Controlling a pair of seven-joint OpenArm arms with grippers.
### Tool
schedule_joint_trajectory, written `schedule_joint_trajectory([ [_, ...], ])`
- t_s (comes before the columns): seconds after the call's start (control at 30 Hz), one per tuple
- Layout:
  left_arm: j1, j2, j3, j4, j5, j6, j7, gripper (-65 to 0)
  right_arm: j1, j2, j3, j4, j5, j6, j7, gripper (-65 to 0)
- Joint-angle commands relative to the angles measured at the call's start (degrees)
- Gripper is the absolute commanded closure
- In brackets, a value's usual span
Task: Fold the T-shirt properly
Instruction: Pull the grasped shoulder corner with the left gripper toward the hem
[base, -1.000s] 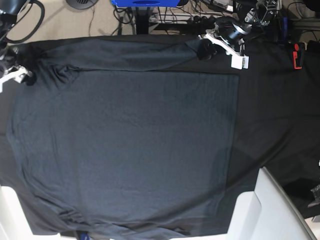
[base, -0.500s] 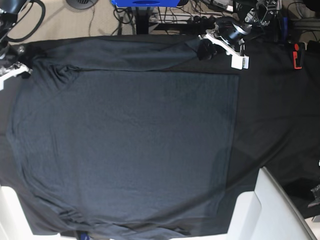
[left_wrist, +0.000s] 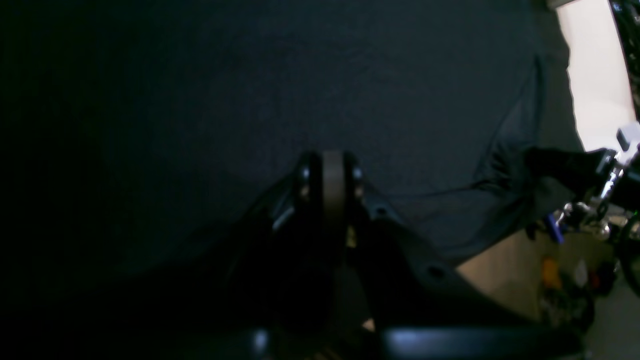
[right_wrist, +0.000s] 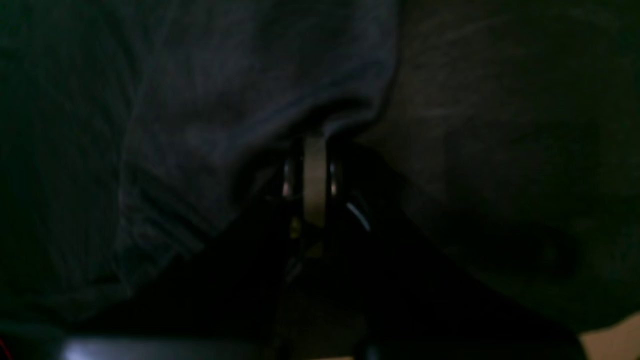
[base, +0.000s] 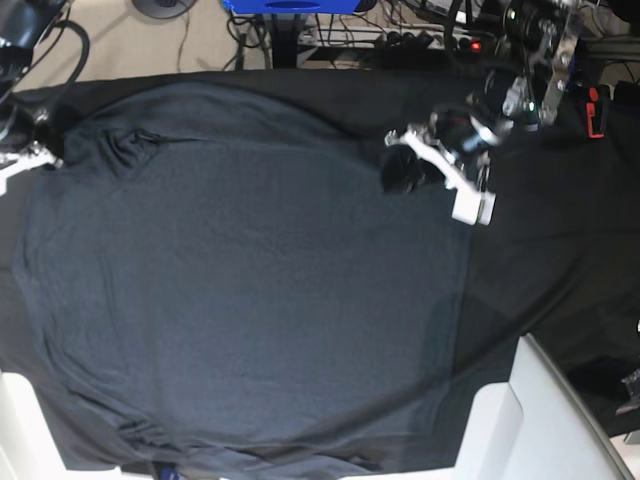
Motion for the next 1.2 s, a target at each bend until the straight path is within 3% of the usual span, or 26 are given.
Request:
schedule_joint_trajectory([
  [0.0,-1.4,-0.5,-0.3,0.9,-0.5,-0.3,-0.3,0.0,0.9,1.1,0.2,0.7,0.3,-0.5,0.0,-0.3],
  [0.27,-9.4,-0.3,-0.3,0.8,-0.7,-0.3,4.1,0.0,2.9,2.2,0.3,0.7,0.3,-6.9,-0.9,-0.3],
  [0.63,-15.9,2.9,-3.0,0.3,-0.7,-0.2,7.5,0.0,4.6,1.8,0.3,6.2,0.4,-7.6,-8.4,-0.3],
  [0.7,-17.4,3.8,-4.7,0.3,-0.7,-0.2,9.0,0.0,4.7,1.8,0.4,7.8,0.4,-9.2,-9.5,-0.3],
  [0.83,-20.6,4.2,-6.4,0.2,-0.4,-0.2,12.2,0.0,6.1,1.8,0.2,8.1,0.4,-12.8,-10.6,-0.3],
  [1.17,-28.9,6.5,-5.8,-7.3,-0.2,-0.2,12.1,0.0,8.7,1.7,0.1,3.9,0.4,-13.0,-10.5,-0.3],
])
